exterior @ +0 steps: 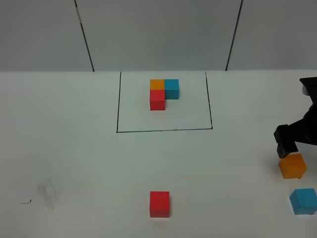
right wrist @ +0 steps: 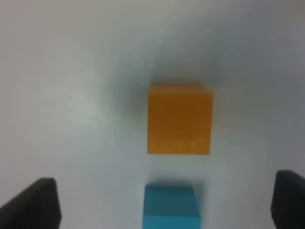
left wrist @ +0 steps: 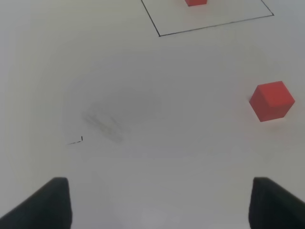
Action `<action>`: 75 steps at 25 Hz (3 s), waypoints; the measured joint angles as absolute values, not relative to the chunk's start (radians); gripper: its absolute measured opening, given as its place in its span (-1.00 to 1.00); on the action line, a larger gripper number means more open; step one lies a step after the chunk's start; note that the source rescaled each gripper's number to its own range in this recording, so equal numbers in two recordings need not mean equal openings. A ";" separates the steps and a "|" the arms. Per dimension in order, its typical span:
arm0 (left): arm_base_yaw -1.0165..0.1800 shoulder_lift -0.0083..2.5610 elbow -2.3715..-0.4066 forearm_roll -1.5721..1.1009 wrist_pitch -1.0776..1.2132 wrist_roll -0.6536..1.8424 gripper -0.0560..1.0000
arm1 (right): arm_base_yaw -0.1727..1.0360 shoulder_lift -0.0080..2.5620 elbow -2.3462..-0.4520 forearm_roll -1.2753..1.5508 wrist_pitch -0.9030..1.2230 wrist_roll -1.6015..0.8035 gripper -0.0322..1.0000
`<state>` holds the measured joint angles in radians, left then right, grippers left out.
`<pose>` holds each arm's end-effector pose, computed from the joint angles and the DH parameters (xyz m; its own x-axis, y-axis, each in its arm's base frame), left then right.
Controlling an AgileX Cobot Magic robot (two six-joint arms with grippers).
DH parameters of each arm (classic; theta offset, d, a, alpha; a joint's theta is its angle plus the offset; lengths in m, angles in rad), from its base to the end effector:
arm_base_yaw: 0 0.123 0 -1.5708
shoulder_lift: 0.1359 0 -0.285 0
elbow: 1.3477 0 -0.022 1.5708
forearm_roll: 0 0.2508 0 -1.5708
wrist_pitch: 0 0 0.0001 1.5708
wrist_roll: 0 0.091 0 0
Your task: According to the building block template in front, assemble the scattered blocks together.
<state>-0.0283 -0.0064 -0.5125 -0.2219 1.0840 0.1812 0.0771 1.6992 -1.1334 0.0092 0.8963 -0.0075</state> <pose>-0.0099 -0.0174 0.2804 -0.4339 0.0868 -0.8967 0.2350 0.9718 -0.0196 0.3238 0.0257 0.2129 -0.9778 -0.0773 -0.1947 -0.0801 0.9968 0.0067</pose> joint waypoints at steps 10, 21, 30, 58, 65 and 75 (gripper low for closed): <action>-0.028 -0.006 -0.513 -0.222 1.084 0.181 0.92 | 0.077 1.761 -1.133 0.009 0.857 -0.008 0.64; -0.028 -0.006 -0.513 -0.222 1.084 0.178 0.92 | 0.077 1.826 -1.134 0.019 0.803 -0.008 0.60; -0.028 -0.006 -0.513 -0.222 1.084 0.178 0.92 | 0.077 1.901 -1.134 0.020 0.790 -0.008 0.60; -0.028 -0.006 -0.513 -0.222 1.084 0.178 0.92 | 0.077 1.974 -1.134 -0.006 0.745 0.000 0.59; -0.028 -0.006 -0.513 -0.222 1.084 0.178 0.92 | 0.077 1.974 -1.134 -0.006 0.746 0.000 0.52; -0.028 -0.006 -0.513 -0.222 1.084 0.179 0.92 | 0.077 1.974 -1.134 -0.007 0.749 0.010 -0.33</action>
<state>-0.0283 -0.0064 -0.5125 -0.2219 1.0840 0.1794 0.0771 1.9742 -1.1341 -0.0072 0.7489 0.0099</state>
